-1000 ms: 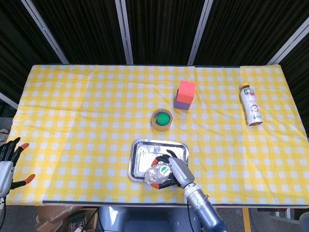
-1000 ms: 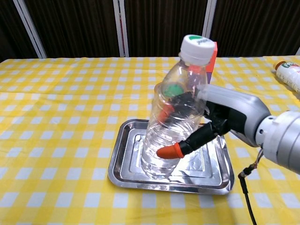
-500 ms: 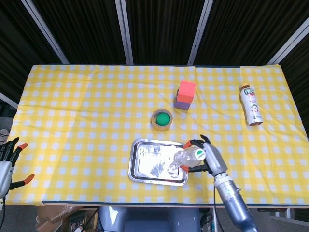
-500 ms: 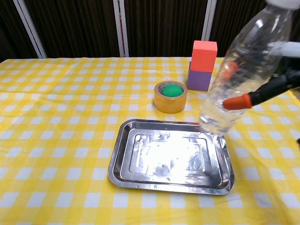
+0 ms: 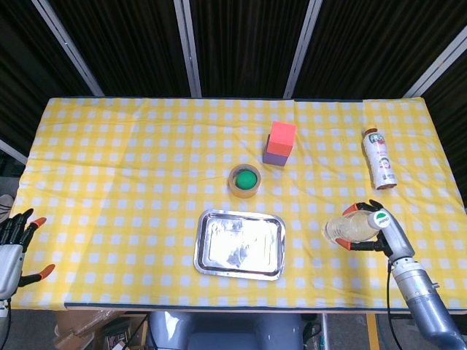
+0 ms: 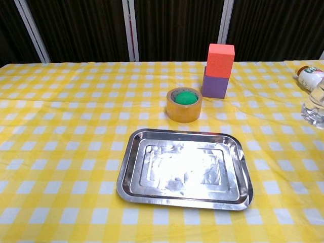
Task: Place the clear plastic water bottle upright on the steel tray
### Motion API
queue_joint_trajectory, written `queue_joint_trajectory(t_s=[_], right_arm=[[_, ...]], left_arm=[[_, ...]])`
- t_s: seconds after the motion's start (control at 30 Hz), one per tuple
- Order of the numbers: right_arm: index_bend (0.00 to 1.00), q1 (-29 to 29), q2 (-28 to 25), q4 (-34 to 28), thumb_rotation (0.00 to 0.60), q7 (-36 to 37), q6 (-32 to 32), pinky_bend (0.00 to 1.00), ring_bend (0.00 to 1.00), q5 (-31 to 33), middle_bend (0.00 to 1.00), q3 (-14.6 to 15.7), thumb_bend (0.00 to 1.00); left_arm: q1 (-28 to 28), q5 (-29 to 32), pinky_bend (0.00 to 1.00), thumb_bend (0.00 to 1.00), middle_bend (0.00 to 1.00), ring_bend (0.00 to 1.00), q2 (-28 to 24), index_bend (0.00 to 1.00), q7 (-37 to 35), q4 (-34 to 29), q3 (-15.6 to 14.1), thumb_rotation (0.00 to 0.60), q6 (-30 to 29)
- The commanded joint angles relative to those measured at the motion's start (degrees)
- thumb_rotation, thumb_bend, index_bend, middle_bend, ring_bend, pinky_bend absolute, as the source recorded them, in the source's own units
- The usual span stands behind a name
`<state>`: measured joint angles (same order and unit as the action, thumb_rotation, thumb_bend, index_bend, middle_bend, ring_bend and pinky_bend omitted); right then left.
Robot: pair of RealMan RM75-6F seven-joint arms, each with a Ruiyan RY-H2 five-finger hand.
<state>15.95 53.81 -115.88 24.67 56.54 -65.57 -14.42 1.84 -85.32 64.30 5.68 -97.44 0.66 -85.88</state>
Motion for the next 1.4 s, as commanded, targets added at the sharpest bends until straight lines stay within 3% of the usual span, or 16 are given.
queue_joint_trajectory(t_s=[0.03,0.33,0.57,0.77,0.87,1.03,1.27,1.4], right_arm=[[0.74,0.61,0.89,-0.33,0.600,-0.10,-1.18,0.00,0.28,-2.00,0.60,0.74,0.36],[0.74,7.20,12.27,-9.58,0.600,-15.17,0.10,0.00,0.28,-0.90,0.60,1.78,0.36],[0.74,15.30,28.64,-14.35,0.600,-32.81,4.47,0.00,0.28,7.37,0.60,1.97,0.36],[0.74,17.59,36.37,-14.28,0.600,-40.10,10.44,0.00,0.28,12.63,0.60,2.41,0.36],[0.74,16.52,34.09,-14.13,0.600,-40.15,12.48,0.00,0.28,13.54,0.60,2.29,0.36],[0.74,12.20,23.81,-13.79,0.600,-36.27,13.49,0.00,0.28,10.97,0.60,3.81,0.36],[0.74,4.72,5.72,-7.68,0.600,-17.98,8.34,0.00,0.28,2.97,0.60,6.16,0.36],[0.74,2.80,-0.28,-3.85,0.600,-10.30,4.38,0.00,0.28,-0.67,0.60,7.80,0.36]], left_arm=[[-0.01,-0.05,0.00,0.15,0.00,0.00,0.01,0.15,0.03,-0.07,0.00,0.600,-0.06],[-0.04,0.01,0.00,0.15,0.00,0.00,-0.38,0.15,-1.17,0.17,0.03,0.600,0.01],[0.32,-0.20,0.00,0.15,0.00,0.00,-0.34,0.15,-1.63,0.61,-0.22,0.600,0.83],[0.09,-0.21,0.00,0.15,0.00,0.00,-0.89,0.15,-2.96,0.84,-0.12,0.600,0.36],[0.06,-0.09,0.00,0.15,0.00,0.00,-1.08,0.15,-3.42,0.95,-0.05,0.600,0.34],[0.09,0.16,0.00,0.15,0.00,0.00,-1.03,0.15,-3.27,0.96,0.02,0.600,0.46],[0.29,-0.03,0.00,0.15,0.00,0.00,-0.14,0.15,-0.95,0.43,-0.22,0.600,0.77],[0.22,-0.04,0.00,0.15,0.00,0.00,0.01,0.15,-0.47,0.10,-0.14,0.600,0.48]])
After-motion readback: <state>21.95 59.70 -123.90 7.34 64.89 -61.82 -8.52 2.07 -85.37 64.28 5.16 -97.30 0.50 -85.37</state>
